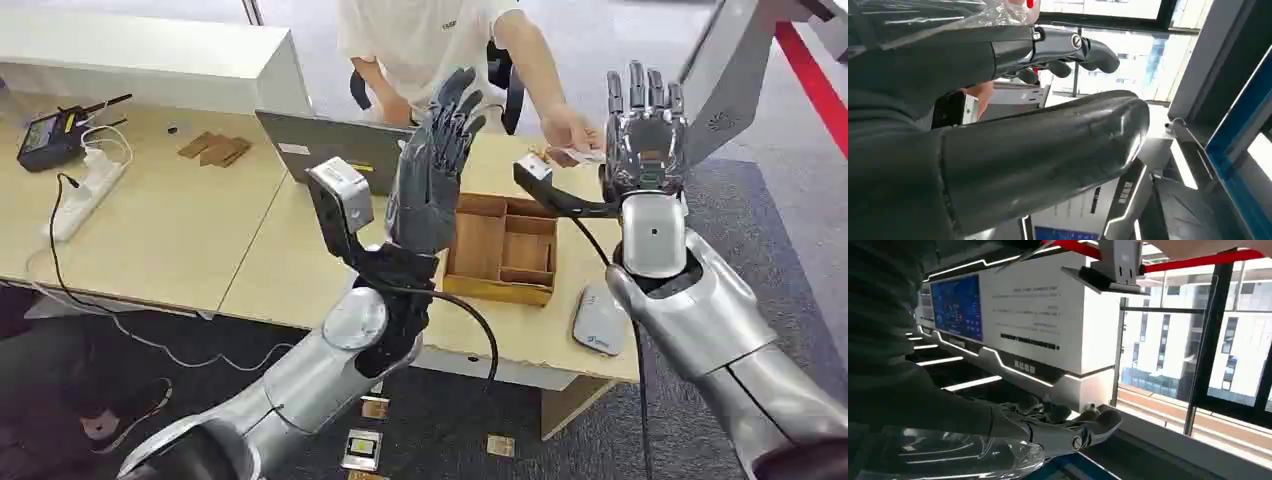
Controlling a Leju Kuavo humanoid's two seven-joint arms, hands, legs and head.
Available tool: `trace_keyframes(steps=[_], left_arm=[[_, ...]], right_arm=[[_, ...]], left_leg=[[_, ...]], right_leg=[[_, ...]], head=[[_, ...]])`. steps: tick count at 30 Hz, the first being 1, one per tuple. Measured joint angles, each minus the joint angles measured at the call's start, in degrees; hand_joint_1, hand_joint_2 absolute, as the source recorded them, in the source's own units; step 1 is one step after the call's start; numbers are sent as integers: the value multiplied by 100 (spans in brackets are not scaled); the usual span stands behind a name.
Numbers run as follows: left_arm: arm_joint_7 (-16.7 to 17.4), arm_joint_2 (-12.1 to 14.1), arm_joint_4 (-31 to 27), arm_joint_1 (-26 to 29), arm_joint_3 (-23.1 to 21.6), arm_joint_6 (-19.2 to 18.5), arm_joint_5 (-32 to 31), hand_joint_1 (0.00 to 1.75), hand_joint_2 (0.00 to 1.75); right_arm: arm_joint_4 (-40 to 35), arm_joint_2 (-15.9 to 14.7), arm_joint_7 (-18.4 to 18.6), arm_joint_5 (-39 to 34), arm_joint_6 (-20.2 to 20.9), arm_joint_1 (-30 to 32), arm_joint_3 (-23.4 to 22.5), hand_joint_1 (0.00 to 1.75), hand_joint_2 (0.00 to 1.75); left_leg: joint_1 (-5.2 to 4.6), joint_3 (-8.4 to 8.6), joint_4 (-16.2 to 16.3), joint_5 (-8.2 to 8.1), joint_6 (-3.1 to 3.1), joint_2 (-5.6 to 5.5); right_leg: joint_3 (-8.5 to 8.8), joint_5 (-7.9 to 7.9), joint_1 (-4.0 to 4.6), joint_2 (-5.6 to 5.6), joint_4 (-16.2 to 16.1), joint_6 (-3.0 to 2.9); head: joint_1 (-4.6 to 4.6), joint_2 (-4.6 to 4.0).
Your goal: Pass the card to the sensor for recognition and then transmit it.
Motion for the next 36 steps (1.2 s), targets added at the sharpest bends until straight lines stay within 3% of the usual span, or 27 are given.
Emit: trace_keyframes(steps=[9,10,11,36], left_arm=[[4,-39,149,-26,-59,11,-2,0,0],[4,-44,162,-26,-66,11,-2,0,0],[4,-44,177,-26,-74,11,-4,0,0],[26,-48,385,-28,-149,33,-35,0,0]], right_arm=[[559,-15,63,-17,103,-237,233,0,175],[597,-17,63,-35,83,-248,256,63,175],[649,-17,63,-68,35,-257,279,175,175],[1060,70,26,-317,-251,-386,457,175,175]], left_leg=[[0,1,0,0,0,1],[0,1,0,0,0,1],[0,1,0,0,0,0],[0,1,0,0,0,0]], right_leg=[[-1,0,0,1,0,0],[0,0,0,0,0,0],[-1,0,0,1,0,0],[0,0,0,1,1,0]], head=[[0,0],[0,0],[2,0],[0,0]])
